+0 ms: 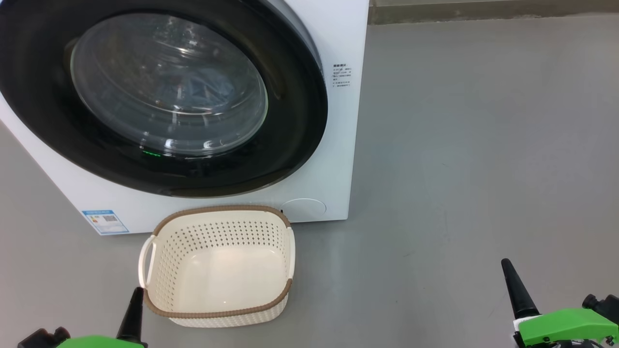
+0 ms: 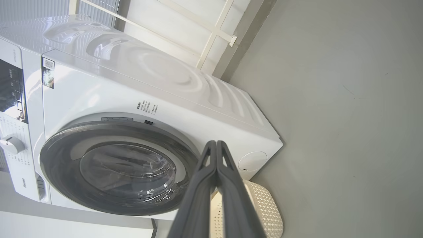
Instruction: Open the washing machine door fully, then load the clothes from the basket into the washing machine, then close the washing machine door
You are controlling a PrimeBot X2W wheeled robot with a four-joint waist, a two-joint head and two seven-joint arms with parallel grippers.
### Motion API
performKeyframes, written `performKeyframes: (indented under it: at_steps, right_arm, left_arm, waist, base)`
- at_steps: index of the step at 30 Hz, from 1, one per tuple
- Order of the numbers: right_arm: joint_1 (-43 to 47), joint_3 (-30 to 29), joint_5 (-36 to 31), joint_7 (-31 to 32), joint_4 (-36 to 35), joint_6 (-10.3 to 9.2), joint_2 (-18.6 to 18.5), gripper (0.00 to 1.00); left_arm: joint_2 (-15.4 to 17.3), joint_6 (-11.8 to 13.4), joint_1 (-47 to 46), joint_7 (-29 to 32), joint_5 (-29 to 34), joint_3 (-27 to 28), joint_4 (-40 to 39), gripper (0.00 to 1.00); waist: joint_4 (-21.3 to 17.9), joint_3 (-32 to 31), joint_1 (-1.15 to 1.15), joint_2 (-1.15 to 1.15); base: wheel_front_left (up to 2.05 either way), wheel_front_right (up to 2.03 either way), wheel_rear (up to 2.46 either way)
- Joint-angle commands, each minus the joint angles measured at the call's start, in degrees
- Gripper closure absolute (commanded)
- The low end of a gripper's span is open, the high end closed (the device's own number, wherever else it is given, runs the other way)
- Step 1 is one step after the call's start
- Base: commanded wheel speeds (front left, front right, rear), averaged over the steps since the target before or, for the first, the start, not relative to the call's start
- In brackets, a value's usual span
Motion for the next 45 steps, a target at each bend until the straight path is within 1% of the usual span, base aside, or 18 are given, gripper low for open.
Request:
performKeyframes:
  at_steps: [1,45]
  right_arm:
    - [-2.1,0.3,2.0,0.5,-1.8,-0.07,-0.3,1.0]
    - [-2.8,-3.0,23.4,7.6,-4.6,-0.12,2.8,1.0]
  left_arm:
    - [0.7,-0.1,-2.5,0.6,-1.8,1.8,-1.8,1.0]
    - [-1.8,-0.2,-3.7,7.7,-24.2,6.4,-3.5,1.0]
  waist:
    - [0.0,-0.1,0.0,0.0]
    - [0.0,-1.3,0.0,0.0]
  base:
    - [0.0,0.0,0.0]
    - [0.0,0.0,0.0]
